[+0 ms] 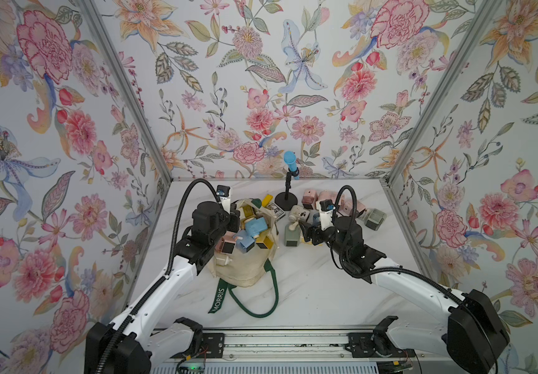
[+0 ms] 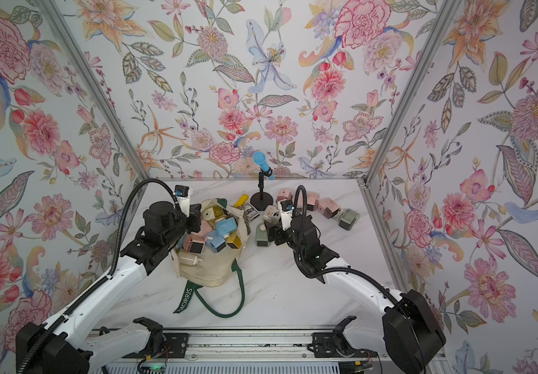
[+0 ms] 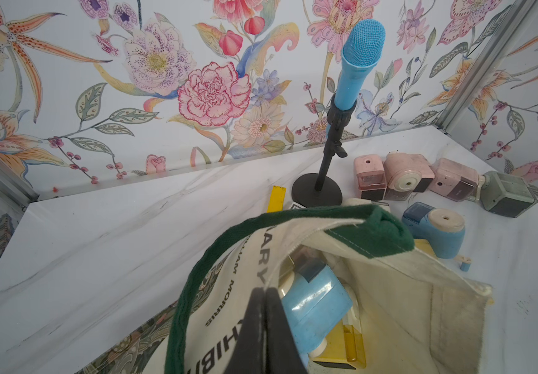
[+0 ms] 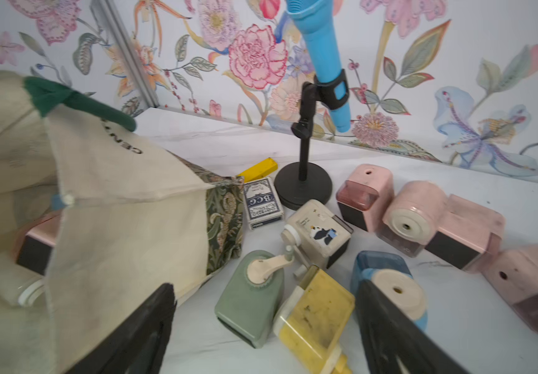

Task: Take out the pencil sharpeners from the tote bags
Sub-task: Pick up the pencil sharpener from the canvas bag.

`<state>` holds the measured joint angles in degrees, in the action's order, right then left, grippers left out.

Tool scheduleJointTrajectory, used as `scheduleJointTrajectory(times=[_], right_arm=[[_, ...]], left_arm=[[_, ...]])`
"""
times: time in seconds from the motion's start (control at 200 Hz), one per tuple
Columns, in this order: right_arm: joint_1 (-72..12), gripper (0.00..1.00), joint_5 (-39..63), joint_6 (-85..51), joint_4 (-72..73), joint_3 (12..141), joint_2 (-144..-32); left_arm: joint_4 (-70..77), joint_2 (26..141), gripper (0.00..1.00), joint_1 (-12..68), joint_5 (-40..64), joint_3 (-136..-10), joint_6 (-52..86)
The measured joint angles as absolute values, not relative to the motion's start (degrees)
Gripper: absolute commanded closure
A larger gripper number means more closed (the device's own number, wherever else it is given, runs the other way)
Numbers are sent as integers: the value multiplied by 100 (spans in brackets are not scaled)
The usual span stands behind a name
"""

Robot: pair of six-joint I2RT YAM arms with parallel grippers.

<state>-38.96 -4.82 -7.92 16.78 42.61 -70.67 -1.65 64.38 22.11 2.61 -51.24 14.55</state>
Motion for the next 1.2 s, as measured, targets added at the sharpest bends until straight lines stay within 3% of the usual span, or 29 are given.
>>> scheduleJointTrajectory(times=[0.245,0.555,0.796,1.016,1.196], right_arm=[[-5162,18,318,-602,1984,4303,-7234],[-6335,13,390,486,2425,5400,-9330],[-6418,10,113,941,2714,6431,-10844],[-6318,7,45,1485,2995,6882,-11467],[-6071,12,165,1859,3055,7089,-11708]], left_arm=[[-137,6436,100,2130,279,-5122,1503],[-117,6418,100,2060,279,-5098,1566],[-121,6377,100,2051,281,-5087,1568],[-128,6340,100,2021,342,-5085,1588],[-139,6320,100,2014,386,-5085,1586]])
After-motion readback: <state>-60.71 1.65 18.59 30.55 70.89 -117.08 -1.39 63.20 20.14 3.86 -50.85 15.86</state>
